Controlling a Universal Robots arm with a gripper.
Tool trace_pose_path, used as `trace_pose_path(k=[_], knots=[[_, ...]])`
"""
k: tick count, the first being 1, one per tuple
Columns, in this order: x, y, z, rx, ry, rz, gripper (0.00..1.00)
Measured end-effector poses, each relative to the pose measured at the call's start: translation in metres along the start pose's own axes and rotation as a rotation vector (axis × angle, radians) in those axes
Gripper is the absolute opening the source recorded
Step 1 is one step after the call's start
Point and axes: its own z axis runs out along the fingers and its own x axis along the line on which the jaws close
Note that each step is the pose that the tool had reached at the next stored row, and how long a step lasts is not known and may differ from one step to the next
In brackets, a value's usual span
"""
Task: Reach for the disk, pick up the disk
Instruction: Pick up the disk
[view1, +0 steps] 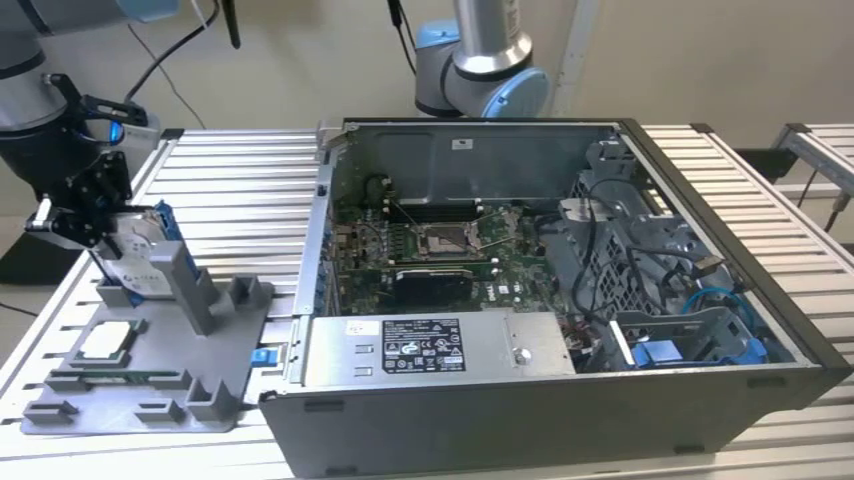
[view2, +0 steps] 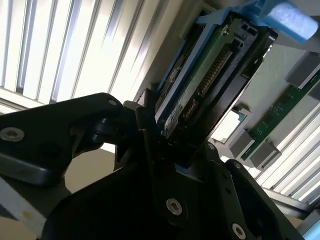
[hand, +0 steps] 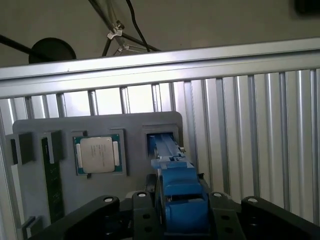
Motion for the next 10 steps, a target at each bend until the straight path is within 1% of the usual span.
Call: trace_pose_path(k=[10], knots=[[0.0,0.0,0.0006,0.0,0.0001,0.0,0.0]])
